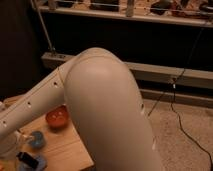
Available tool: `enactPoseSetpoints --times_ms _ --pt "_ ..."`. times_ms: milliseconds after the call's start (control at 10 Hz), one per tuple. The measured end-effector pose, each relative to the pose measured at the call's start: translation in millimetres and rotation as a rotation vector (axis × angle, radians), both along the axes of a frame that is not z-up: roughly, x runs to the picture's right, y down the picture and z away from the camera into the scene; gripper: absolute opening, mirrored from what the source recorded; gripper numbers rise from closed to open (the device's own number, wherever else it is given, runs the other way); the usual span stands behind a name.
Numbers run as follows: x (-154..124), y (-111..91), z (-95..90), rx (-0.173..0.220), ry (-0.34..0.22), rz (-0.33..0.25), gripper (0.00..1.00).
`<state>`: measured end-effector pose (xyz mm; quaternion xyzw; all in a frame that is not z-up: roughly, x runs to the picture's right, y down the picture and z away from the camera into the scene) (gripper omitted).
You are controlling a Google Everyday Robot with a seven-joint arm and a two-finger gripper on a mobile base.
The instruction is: Place the eraser on the white sponge
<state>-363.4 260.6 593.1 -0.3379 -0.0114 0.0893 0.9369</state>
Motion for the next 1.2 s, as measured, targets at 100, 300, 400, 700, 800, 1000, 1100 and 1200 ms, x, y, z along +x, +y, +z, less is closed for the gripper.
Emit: enactPoseSetpoints --times_ms 100,300,400,700,800,1000,1100,1200 --pt "-4 -9 -6.5 -0.001 -0.006 0.017 0.80" --pt "-21 -49 -30.9 -0.002 -0.048 0.088 0.80" --pt "-26 -68 -39.8 0.000 -0.063 0.124 0.80" --pt "-28 -140 -34.4 0.047 -0.031 0.296 0.80" --pt "-23 -154 -22.5 0.068 0.002 0.339 0.80" --pt "-11 -171 1.5 0.104 0.073 0.408 0.80" --pt "-5 -177 13.0 0.121 0.110 0.440 0.80" --pt "0 -182 22.7 0.137 0.143 0.466 0.80"
